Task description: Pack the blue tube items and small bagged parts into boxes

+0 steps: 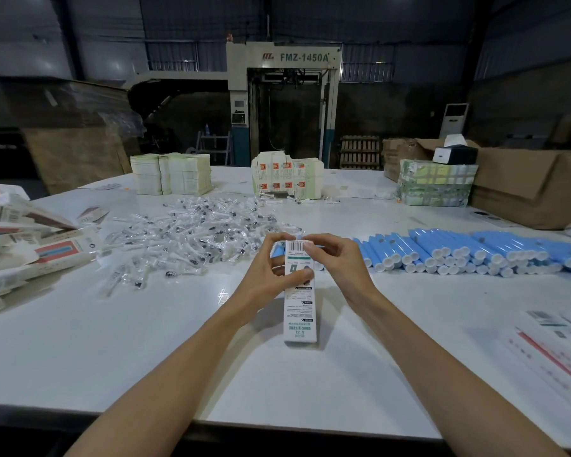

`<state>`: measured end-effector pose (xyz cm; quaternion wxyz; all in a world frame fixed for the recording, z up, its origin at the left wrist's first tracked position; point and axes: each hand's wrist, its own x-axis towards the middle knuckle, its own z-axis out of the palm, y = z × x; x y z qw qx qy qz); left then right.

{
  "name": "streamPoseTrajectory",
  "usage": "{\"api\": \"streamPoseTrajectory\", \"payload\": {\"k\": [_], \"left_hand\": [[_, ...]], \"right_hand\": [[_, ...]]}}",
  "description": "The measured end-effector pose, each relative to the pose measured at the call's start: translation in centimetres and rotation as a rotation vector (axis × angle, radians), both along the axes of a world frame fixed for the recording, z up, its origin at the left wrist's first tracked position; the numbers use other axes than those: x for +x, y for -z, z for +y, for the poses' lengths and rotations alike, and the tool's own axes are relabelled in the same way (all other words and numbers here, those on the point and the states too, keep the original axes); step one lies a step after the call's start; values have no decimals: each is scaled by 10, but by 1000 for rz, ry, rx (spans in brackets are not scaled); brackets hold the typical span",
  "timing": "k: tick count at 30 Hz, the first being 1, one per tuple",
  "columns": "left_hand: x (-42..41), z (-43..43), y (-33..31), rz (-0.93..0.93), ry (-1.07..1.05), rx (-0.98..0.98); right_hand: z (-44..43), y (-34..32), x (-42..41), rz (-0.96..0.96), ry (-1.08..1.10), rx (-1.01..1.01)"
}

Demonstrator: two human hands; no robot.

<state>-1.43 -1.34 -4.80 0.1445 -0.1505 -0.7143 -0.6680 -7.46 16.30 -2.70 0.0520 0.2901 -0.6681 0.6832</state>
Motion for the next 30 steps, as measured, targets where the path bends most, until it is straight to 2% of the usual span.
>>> {"api": "streamPoseTrajectory", "payload": {"k": [4,8,10,13,16,20,24,27,30], "left_hand": [[-1,0,-1,12,-38,82],[-6,-4,1,34,-47,161],[-9,-3,2,42,-47,172],[-10,-3,1,53,-73,121],[-10,-3,2,94,-119,-25],[-8,14,12,213,-108,-302],[-6,24,24,190,-58,-584],[-5,22,27,268,-66,-723],[-4,19,26,333,-59,-744]], "right_hand": [[-7,-2,7,-217,-60,-118],[-6,-2,21,-343,-135,138],[-5,-3,27,-461,-244,173],[2,-11,36,-494,-333,225],[14,-11,45,-431,-280,294],[38,-8,55,-264,-60,439],[82,-15,69,-35,271,660],[130,-24,82,95,592,858],[177,-31,92,174,988,1057]]}}
